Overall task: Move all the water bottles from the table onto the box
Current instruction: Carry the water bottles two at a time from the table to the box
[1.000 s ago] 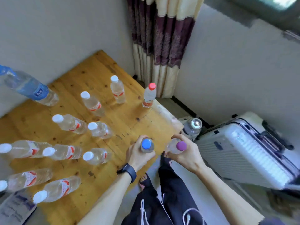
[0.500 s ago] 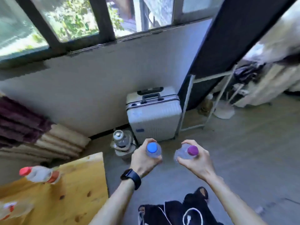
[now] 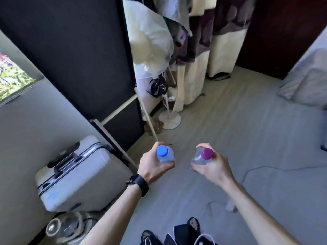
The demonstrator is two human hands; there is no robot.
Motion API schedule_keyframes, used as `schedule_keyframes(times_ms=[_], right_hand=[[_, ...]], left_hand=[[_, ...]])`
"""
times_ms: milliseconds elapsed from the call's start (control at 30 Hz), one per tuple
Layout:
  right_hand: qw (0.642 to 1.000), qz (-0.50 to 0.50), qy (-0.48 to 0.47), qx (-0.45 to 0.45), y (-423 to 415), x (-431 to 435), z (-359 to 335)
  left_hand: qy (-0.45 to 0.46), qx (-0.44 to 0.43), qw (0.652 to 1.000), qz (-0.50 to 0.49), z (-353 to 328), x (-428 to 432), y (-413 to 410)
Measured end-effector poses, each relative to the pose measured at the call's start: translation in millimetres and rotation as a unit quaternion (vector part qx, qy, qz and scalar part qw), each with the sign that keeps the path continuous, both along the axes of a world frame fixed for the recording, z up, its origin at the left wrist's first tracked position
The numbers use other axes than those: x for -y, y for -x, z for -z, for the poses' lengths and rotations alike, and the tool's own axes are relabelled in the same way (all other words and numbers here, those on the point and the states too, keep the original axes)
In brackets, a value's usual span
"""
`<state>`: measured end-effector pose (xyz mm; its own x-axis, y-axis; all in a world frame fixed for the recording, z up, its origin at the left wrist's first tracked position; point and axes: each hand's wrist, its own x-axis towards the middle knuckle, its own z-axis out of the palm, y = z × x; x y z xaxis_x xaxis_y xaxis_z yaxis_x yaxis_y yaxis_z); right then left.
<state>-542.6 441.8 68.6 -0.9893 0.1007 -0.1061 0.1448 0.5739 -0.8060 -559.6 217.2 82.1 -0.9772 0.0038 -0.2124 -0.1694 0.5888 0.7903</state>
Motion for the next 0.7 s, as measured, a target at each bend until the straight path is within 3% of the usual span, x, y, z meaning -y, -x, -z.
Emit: schedule_keyframes(times_ms=[400,700], right_hand=[[0.989,0.138,-0.044,-0.027,146,-182,-18],[0.966,0.253,-0.041,-0.021,290,-316,-58]], left_hand=[[0.068,-0.025,0.979,0.193,-2,-200,221],[0.059,-0.086,0.944,0.312,-61,-360,436]])
